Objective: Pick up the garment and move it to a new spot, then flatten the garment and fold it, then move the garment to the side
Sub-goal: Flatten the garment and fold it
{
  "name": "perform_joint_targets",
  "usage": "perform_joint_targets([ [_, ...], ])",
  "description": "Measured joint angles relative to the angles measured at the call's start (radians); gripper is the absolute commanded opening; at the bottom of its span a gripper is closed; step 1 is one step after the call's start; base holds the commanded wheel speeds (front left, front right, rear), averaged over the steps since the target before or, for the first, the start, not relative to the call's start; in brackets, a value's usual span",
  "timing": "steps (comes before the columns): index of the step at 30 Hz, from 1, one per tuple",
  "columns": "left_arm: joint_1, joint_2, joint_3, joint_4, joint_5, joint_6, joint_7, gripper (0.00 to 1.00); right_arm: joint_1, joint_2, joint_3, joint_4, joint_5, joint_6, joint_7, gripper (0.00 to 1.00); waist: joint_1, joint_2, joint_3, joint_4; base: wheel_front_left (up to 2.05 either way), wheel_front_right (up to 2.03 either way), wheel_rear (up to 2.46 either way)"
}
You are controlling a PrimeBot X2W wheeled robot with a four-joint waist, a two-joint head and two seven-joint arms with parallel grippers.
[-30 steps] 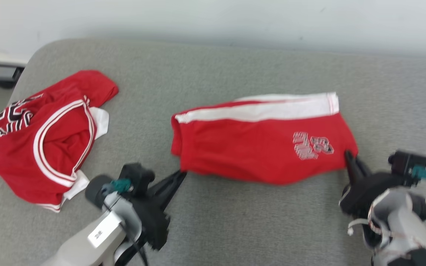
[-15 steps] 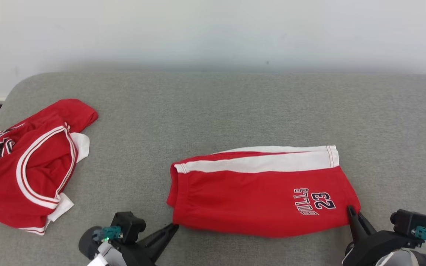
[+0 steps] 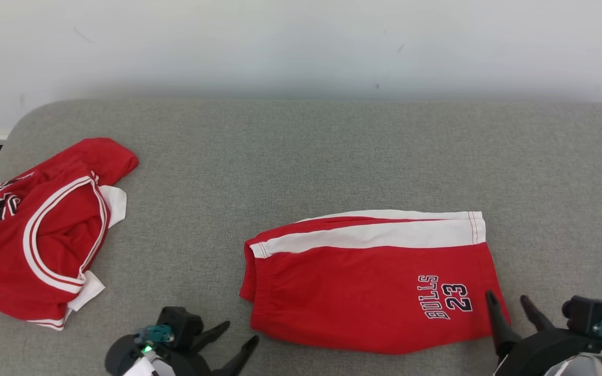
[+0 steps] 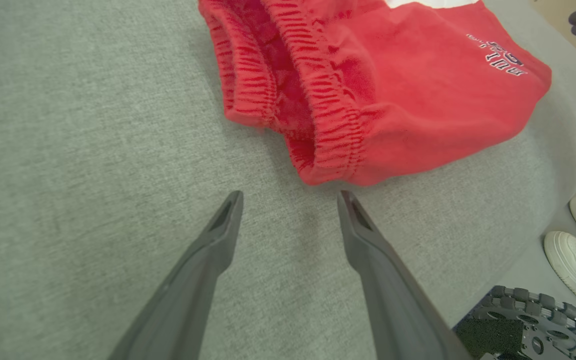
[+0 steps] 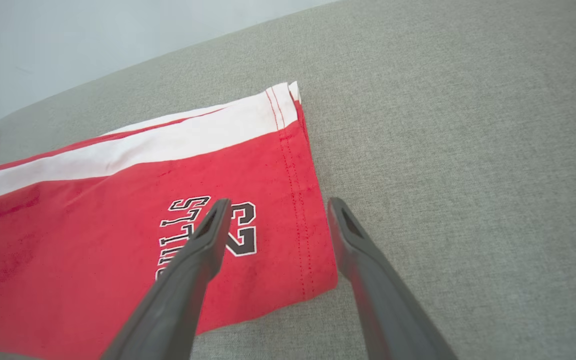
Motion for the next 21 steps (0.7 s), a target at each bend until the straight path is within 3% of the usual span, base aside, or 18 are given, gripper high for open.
perform_joint_targets([
  [7,0.02,0.028,0.077,-0.023,-0.033,0.067,-0.046,1.0,-0.006,-0.014,-0.057,-0.077,-0.016,-0.027,-0.021,1.0,0.0001,-0.0001,-0.017,0.013,0.0,0.0,0.0],
  [14,0.049,0.026,0.221,-0.102,-0.071,0.173,-0.115,1.0,-0.021,0.009,-0.072,-0.129,-0.017,-0.038,-0.101,1.0,0.0,0.0001,-0.053,0.026,0.0,0.0,0.0],
  [21,0.122,0.008,0.435,-0.159,-0.104,0.21,-0.119,1.0,-0.027,0.017,-0.045,-0.112,-0.038,-0.039,-0.157,1.0,-0.0001,0.0,-0.097,0.041,0.0,0.0,0.0],
])
